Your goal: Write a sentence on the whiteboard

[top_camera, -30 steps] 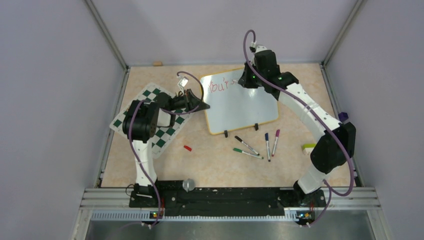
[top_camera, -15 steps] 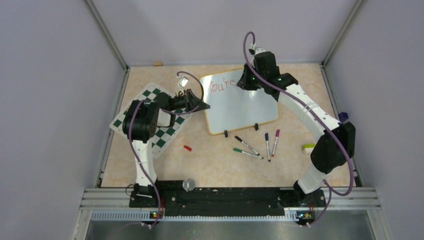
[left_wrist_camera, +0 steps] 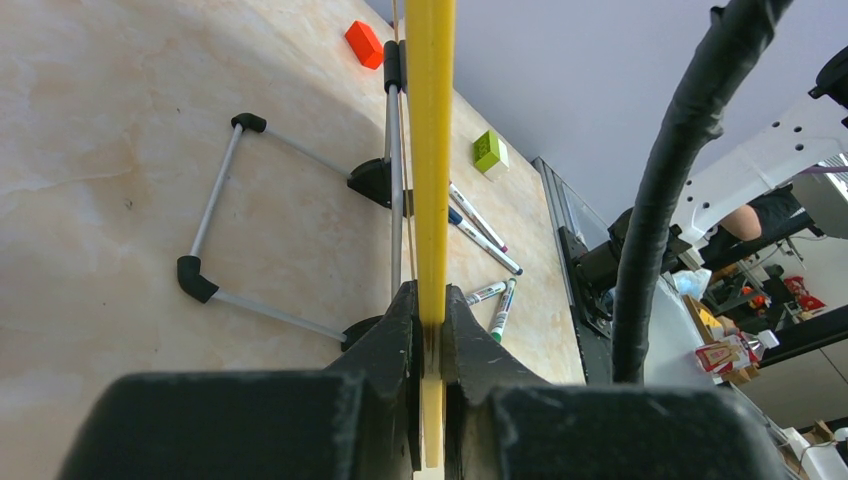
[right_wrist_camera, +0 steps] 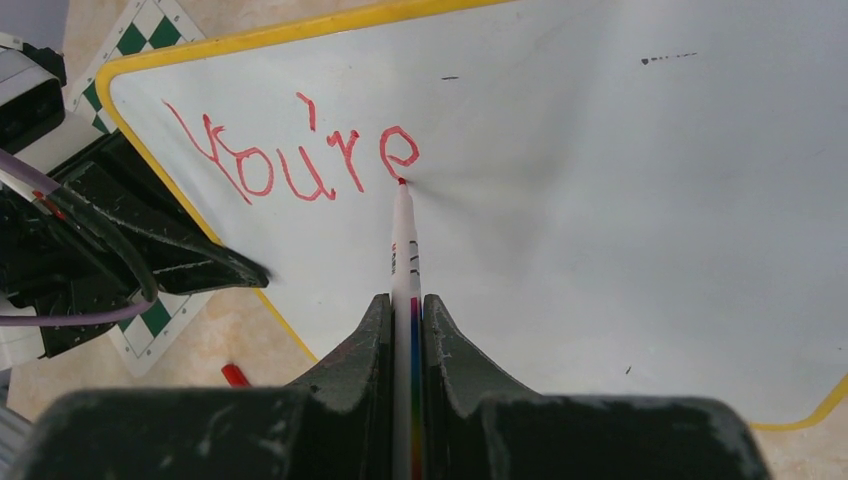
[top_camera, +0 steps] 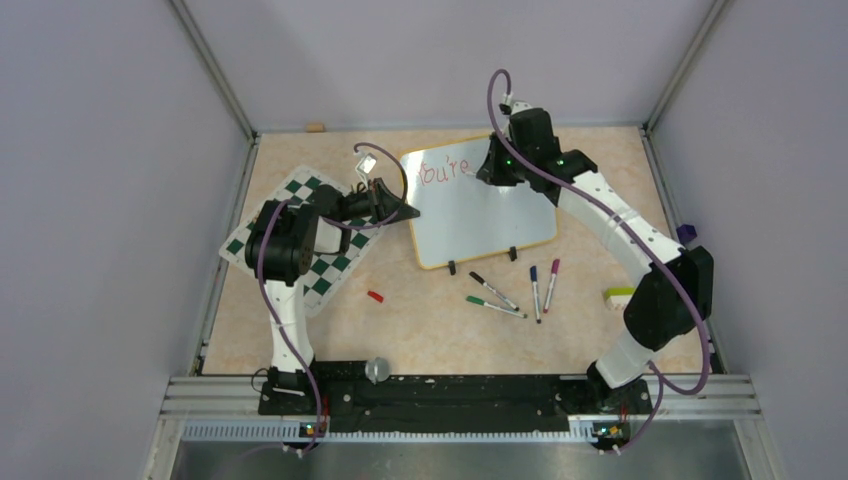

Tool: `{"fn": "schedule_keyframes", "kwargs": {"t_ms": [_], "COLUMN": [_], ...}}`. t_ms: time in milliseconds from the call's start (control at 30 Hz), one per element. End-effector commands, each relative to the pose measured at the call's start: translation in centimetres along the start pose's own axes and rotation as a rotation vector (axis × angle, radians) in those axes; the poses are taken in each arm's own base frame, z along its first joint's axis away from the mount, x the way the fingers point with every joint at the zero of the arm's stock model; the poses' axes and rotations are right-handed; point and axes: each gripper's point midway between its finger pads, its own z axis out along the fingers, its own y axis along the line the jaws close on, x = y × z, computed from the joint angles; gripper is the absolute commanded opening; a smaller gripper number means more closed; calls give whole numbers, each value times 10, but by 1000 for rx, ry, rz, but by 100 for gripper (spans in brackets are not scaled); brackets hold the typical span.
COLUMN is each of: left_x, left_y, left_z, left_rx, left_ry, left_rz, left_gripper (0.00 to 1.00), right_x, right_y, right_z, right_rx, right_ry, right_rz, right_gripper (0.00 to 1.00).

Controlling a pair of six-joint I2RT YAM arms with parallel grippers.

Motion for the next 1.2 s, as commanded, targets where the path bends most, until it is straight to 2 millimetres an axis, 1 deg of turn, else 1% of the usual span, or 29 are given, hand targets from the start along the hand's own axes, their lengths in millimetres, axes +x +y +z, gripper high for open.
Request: {"fn": "schedule_keyframes", "kwargs": {"t_ms": [0, 233, 500, 733, 900, 1167], "left_x": [5, 5, 6, 7, 8, 10], "left_y": [-29, -29, -29, -32, -32, -35], "left_z": [3, 3, 3, 2, 3, 4], "left_rx": [106, 106, 106, 99, 101, 108], "left_ry": [95, 95, 95, 85, 87, 96], "left_rz": [148, 148, 147, 162, 152, 160], "left_gripper": [0, 0, 0, 0, 0, 0], "right_x": [-16, -23, -49, -61, -61, -57], "right_y": [-11, -10, 0, -10, -16, -20], "right_z": [-15, -22, -45, -53, -54, -59], "right_rx": [59, 59, -22, -31, -22, -14], "right_ry": [-55, -75, -154, -205, -211, -212], "right_rz": [-2, 1, 29, 59, 61, 31], "right_gripper": [0, 0, 0, 0, 0, 0]}}
